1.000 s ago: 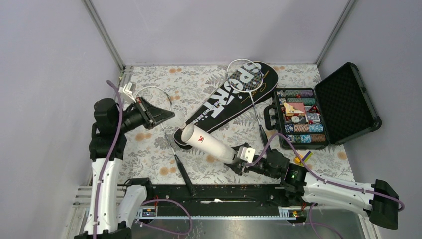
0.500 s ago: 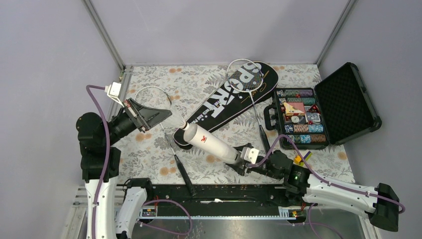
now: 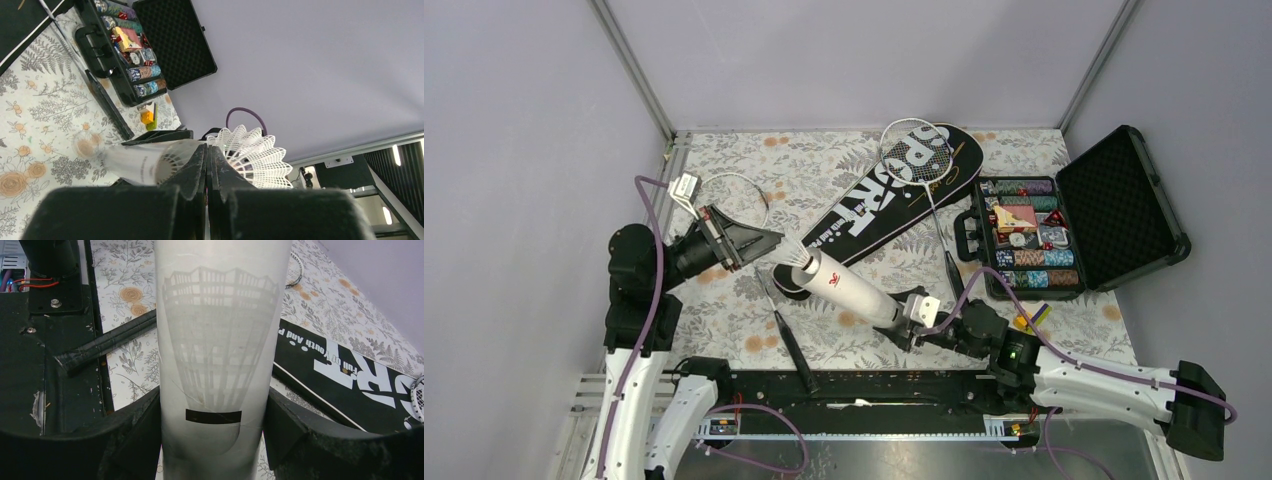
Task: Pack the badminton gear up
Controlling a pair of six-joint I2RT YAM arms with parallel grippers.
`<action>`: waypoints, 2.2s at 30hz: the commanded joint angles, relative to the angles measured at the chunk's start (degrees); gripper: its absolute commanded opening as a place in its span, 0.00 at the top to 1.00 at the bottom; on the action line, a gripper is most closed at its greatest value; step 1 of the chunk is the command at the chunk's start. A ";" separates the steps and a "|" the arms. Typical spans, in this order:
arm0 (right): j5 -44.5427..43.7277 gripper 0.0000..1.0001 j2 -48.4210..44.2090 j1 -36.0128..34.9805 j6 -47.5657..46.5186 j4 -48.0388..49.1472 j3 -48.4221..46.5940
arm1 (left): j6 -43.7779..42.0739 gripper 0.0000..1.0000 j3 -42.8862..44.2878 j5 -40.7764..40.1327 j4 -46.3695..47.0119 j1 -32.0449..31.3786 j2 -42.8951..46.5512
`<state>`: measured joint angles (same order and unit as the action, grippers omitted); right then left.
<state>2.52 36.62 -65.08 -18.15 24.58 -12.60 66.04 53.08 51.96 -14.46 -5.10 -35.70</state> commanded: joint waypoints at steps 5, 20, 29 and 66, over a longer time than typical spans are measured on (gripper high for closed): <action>0.82 0.61 1.82 0.04 1.12 10.37 -3.55 | -9.97 1.00 1.70 -6.88 -8.73 -3.06 -0.99; 0.70 0.61 -3.68 0.04 3.16 4.46 -1.70 | -12.01 1.00 1.60 -8.07 -11.62 -4.82 -2.09; 1.43 0.61 -0.17 0.01 3.34 7.67 -2.75 | -14.21 0.86 1.75 -9.28 -13.40 -9.22 -2.30; 4.56 0.61 -11.06 0.03 2.04 2.40 -1.66 | -29.72 0.27 16.47 -6.68 -31.43 -9.39 -6.28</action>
<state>5.08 26.61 -65.08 -15.81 21.91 -12.47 38.94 68.77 45.19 -47.00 -14.31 -40.32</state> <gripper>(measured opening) 0.693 0.731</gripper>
